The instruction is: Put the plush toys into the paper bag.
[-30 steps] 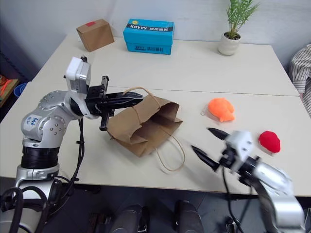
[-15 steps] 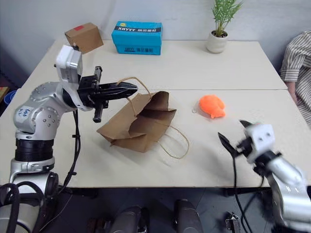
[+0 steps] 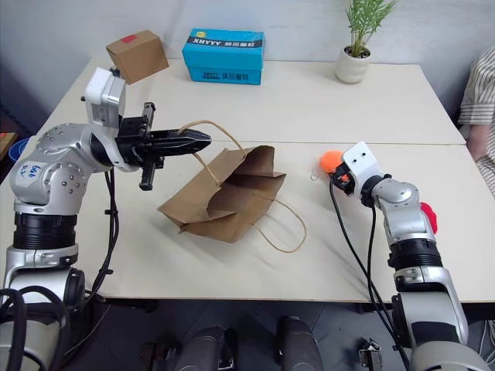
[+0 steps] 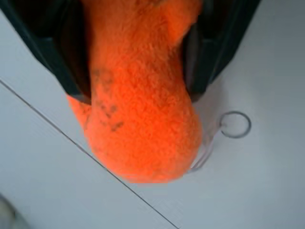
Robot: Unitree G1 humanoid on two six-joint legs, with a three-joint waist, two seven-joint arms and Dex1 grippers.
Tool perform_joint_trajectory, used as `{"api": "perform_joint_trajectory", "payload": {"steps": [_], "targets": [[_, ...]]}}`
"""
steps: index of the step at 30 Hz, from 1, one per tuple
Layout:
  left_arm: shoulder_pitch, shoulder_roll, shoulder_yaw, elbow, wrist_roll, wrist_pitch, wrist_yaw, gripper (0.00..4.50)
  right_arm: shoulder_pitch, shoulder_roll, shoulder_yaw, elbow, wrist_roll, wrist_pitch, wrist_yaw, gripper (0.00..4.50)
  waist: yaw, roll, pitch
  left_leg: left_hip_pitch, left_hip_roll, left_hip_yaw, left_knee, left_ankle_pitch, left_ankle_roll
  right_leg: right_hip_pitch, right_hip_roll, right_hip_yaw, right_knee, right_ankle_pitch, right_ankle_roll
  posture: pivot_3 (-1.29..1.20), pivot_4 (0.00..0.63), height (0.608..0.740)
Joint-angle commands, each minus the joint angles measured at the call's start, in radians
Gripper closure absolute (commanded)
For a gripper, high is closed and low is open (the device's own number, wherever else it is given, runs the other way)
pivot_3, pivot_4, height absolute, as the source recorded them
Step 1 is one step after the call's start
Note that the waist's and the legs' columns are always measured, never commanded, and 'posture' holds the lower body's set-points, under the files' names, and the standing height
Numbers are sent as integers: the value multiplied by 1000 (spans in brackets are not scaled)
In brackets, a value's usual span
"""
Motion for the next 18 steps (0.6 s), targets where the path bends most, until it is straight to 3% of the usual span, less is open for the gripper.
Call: {"api": "perform_joint_trajectory", "payload": {"steps": [1,5,11,15,18], "targets": [[2,11,17,-13,-2,-9,-8,4500,81,-68,-60,-224,167,-106,235,3383,2,0,0,0,0,0,0,0,0,0,0,0,0,0,0,0,150,740],[1,7,12,-13,1,-11,-10,4500,186,-115,-77,-508,335,-21,387,4422,1,0,0,0,0,0,0,0,0,0,0,0,0,0,1,0,150,740],[-10,-10,-2,-11,-1,-7,-19,4500,240,-95,28,-754,339,126,358,4430,0,0,0,2,1,0,1,0,0,2,0,1,1,0,1,0,150,740],[-18,-33,-22,-21,-10,5,-35,4500,156,57,200,-695,184,133,242,4430,-2,0,0,2,1,0,1,0,0,1,0,1,1,0,1,0,150,740],[-20,-35,-32,-28,-16,16,-56,4500,97,132,258,-622,116,155,186,4430,-2,0,0,2,0,0,1,0,0,0,0,1,1,0,1,0,150,740]]}}
